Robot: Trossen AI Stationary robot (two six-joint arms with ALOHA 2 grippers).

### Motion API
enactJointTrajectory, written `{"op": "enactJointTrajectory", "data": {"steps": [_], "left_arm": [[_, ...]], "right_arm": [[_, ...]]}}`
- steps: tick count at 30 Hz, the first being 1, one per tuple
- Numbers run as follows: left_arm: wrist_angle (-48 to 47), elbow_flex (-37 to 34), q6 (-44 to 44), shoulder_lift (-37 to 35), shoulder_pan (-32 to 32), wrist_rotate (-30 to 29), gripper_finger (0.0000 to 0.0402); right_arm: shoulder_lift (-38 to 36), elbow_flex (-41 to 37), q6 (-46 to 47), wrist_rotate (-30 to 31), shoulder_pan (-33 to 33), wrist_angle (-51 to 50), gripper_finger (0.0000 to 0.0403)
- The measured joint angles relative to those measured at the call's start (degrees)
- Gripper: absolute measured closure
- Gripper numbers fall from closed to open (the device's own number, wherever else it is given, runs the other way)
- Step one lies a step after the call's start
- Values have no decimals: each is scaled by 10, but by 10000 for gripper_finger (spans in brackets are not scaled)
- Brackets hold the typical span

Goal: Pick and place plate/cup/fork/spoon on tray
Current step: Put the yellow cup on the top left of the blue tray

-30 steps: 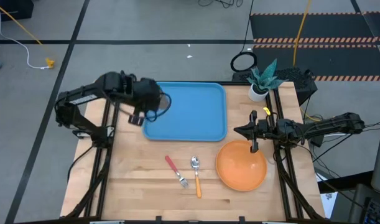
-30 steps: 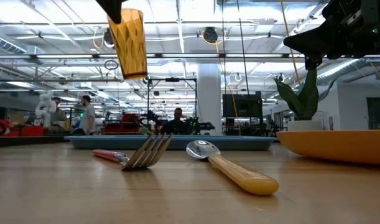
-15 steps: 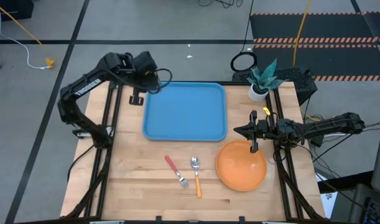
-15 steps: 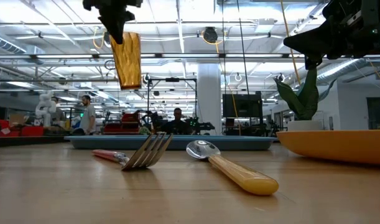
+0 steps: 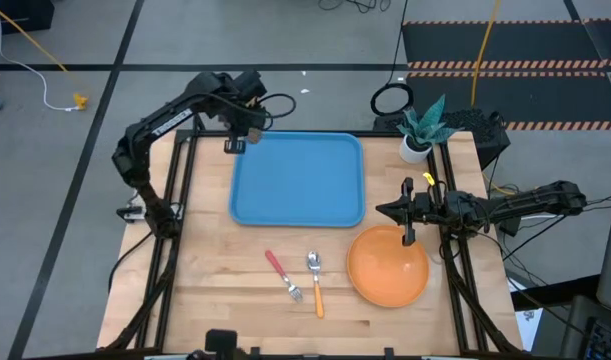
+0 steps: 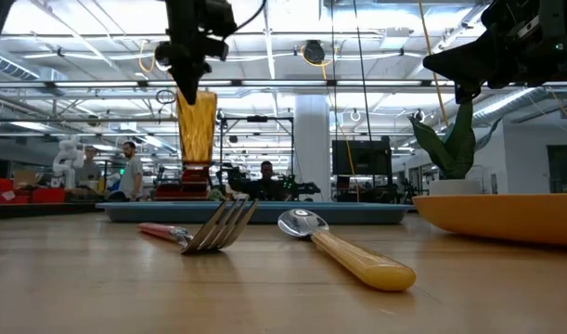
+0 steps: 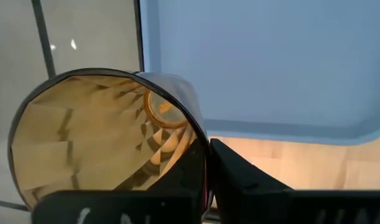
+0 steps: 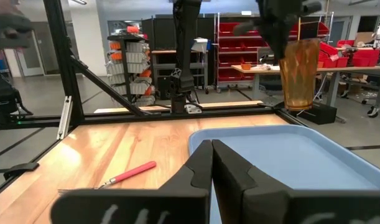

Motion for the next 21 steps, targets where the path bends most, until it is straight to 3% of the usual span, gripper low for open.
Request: {"op": "enactJointTrajectory", "data": {"steps": [7,21], "left_arm": [[2,0,-14,40,26,41,391],[31,0,-69,60,44,45,383]], "right_arm": [[0,0,7,0,0,-15,403],[0,0,15,-1,0,-16,403]]}}
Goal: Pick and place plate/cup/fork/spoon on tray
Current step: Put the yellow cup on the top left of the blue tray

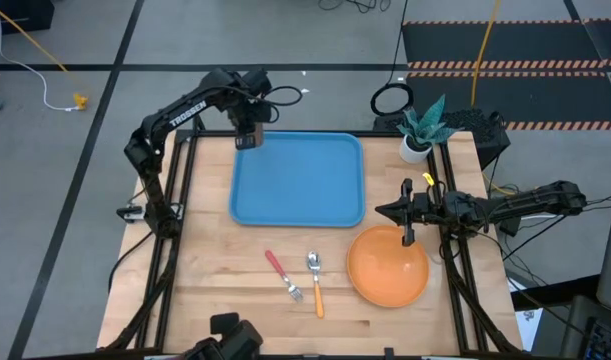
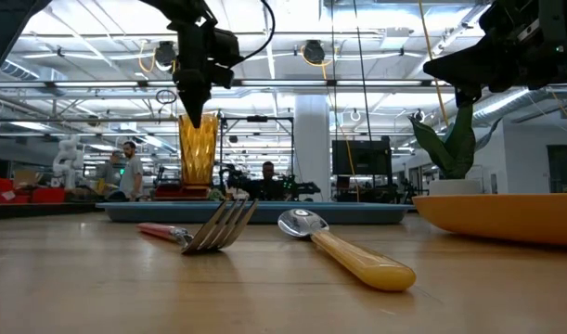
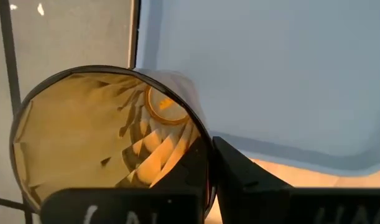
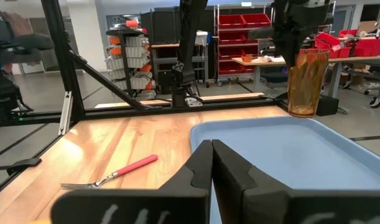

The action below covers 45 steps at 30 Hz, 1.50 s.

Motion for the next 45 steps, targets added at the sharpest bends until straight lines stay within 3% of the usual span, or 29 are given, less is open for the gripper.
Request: {"op": "enactJointTrajectory", "data": {"steps": [23,36,45], "left_arm": [[71,-96,-12,0,10,-6,394],[131,-131,-6,0,13,-7,367],[132,-131,-25,-1,11,-25,304]], "right_arm": [[0,0,0,-2,0,0,403],[0,0,-1,-2,0,0,403],[0,0,-2,-2,0,0,403]]}}
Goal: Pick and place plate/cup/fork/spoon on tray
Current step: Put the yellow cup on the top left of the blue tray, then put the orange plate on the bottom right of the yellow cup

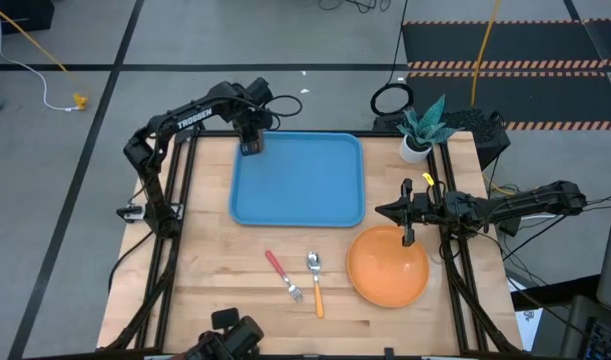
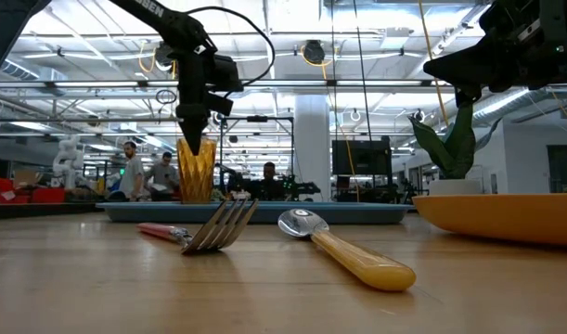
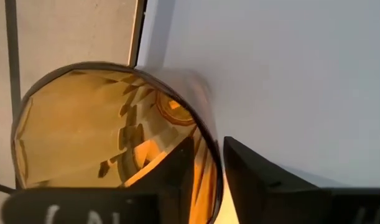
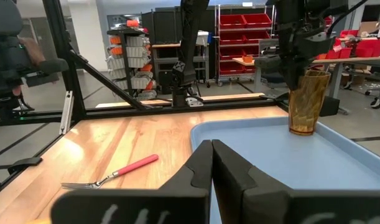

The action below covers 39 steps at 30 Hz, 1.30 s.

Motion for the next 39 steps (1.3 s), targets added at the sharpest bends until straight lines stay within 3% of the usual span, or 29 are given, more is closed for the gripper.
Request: {"op": "enactJointTrajectory", "data": {"steps": [11,21,32,39], "left_arm": [[-6,0,-7,-58,-11,-27,239],[-12,0,-74,-170,-49,-26,231],[-23,1,-179,-287,-235,-26,231],[-23,1,-252,-299,-386,-65,231]], "right_arm": [[0,0,-3,0,0,3,403],[0,0,-1,0,0,8,403],[0,0,72,-2,27,4,403],[19,28,118,17,81,-13,403]]}}
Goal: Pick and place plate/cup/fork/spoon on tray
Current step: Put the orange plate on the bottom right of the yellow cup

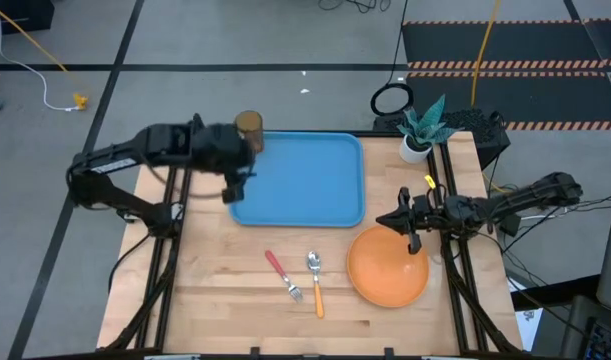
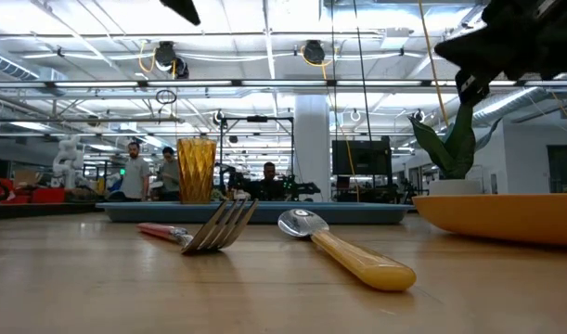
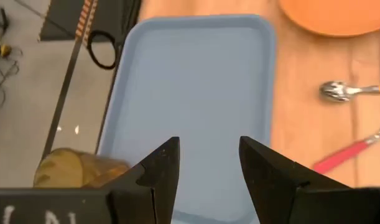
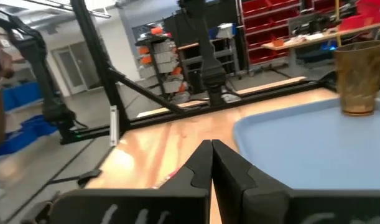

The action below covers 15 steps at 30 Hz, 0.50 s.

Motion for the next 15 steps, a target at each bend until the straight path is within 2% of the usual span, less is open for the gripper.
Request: {"op": "enactJointTrajectory", "data": {"steps": [9,15], "left_arm": [[15,0,-80,13,-151,-89,231],[28,0,-129,23,-224,-140,232]], "right_arm": [[131,167,14,122,120,-175,403],[242,295,108,160,191,-326,403]]}}
